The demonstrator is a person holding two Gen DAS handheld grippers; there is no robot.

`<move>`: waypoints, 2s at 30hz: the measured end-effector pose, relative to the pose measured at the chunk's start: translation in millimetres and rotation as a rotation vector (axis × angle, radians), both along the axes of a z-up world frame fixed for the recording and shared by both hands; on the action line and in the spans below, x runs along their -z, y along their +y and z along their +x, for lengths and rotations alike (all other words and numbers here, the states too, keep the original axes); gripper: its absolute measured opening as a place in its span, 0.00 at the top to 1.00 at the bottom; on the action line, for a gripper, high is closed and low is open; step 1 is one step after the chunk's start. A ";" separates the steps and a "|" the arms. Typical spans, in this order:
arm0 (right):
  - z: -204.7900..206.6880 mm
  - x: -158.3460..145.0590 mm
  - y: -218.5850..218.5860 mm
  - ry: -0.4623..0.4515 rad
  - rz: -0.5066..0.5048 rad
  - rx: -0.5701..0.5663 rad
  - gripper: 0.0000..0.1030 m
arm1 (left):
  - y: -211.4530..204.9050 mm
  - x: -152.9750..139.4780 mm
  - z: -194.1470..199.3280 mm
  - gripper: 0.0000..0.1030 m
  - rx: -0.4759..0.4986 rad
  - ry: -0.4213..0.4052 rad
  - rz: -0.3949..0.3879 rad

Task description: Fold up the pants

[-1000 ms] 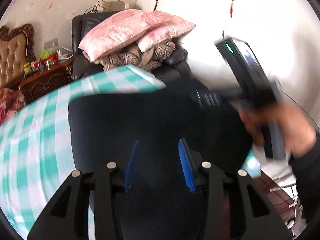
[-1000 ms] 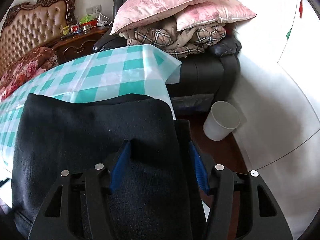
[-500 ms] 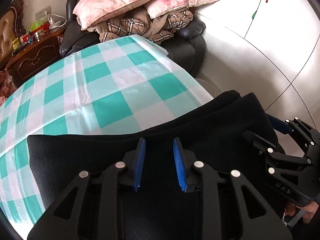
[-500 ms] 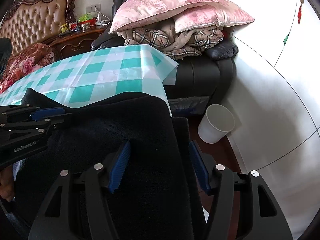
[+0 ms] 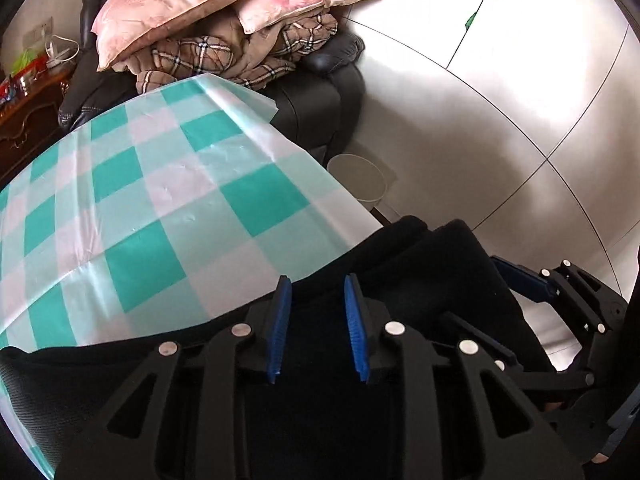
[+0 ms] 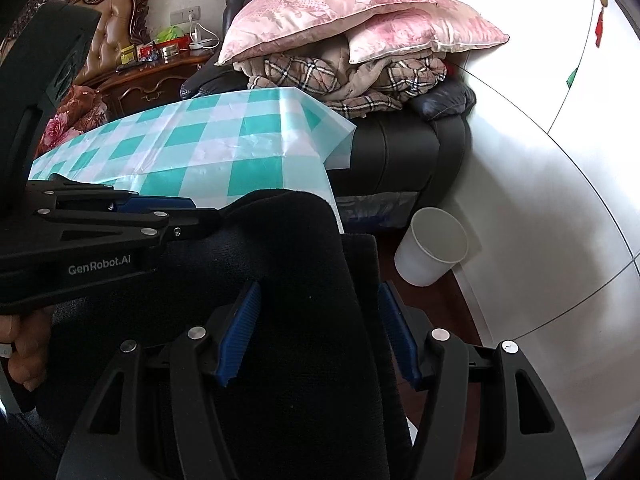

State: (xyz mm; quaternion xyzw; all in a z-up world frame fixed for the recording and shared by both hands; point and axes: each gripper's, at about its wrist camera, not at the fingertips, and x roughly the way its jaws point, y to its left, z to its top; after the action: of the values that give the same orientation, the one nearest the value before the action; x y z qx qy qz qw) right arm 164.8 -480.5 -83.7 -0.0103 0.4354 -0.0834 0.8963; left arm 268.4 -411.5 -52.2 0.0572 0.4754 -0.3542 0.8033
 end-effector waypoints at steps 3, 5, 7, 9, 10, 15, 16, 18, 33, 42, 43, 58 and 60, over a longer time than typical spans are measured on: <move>-7.2 -7.1 1.8 -0.034 -0.012 0.005 0.44 | 1.6 -0.4 0.8 0.73 -0.003 -0.005 -0.003; -31.5 -26.2 5.8 -0.099 -0.024 0.022 0.44 | 4.4 -2.6 -0.5 0.72 -0.008 -0.020 -0.011; -51.3 -35.2 6.1 -0.132 -0.003 0.019 0.43 | 9.7 -4.8 -0.3 0.70 -0.026 -0.022 -0.027; -70.1 -35.2 -0.6 -0.132 0.014 0.057 0.43 | 17.6 -13.8 -5.0 0.69 -0.059 -0.052 -0.038; -75.9 -28.4 -5.7 -0.106 0.013 0.073 0.43 | 22.3 -19.1 -9.0 0.64 -0.079 -0.070 -0.036; -79.4 -3.9 -17.8 -0.060 0.045 0.078 0.38 | 62.4 -48.0 -57.2 0.20 -0.192 -0.165 -0.030; -77.7 -2.4 -16.8 -0.058 0.035 0.076 0.38 | 71.0 -51.7 -69.3 0.14 -0.209 -0.171 -0.031; -74.5 -1.5 -16.1 -0.053 0.035 0.078 0.37 | 90.3 -55.4 -99.8 0.05 -0.236 -0.162 -0.043; -116.5 -19.6 33.9 -0.028 -0.077 0.007 0.21 | 127.8 -23.4 -216.5 0.03 -0.244 -0.084 0.031; -154.2 -47.2 47.4 -0.064 -0.089 0.062 0.20 | 152.2 -63.0 -248.4 0.02 -0.313 -0.163 0.005; -158.8 -50.5 49.6 -0.069 -0.088 0.064 0.20 | 154.3 -66.4 -251.4 0.02 -0.309 -0.160 -0.012; -224.3 -89.4 79.5 -0.175 -0.057 0.063 0.19 | 167.8 -104.9 -294.7 0.02 -0.387 -0.226 -0.061; -229.1 -89.7 79.4 -0.181 -0.046 0.064 0.19 | 166.1 -107.1 -297.2 0.02 -0.403 -0.226 -0.053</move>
State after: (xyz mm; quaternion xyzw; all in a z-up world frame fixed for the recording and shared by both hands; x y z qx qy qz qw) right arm -64.3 -401.0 5.9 -0.0091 0.3507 -0.1226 0.9284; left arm -28.8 -245.4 54.8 -0.0206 0.3749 -0.1903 0.9071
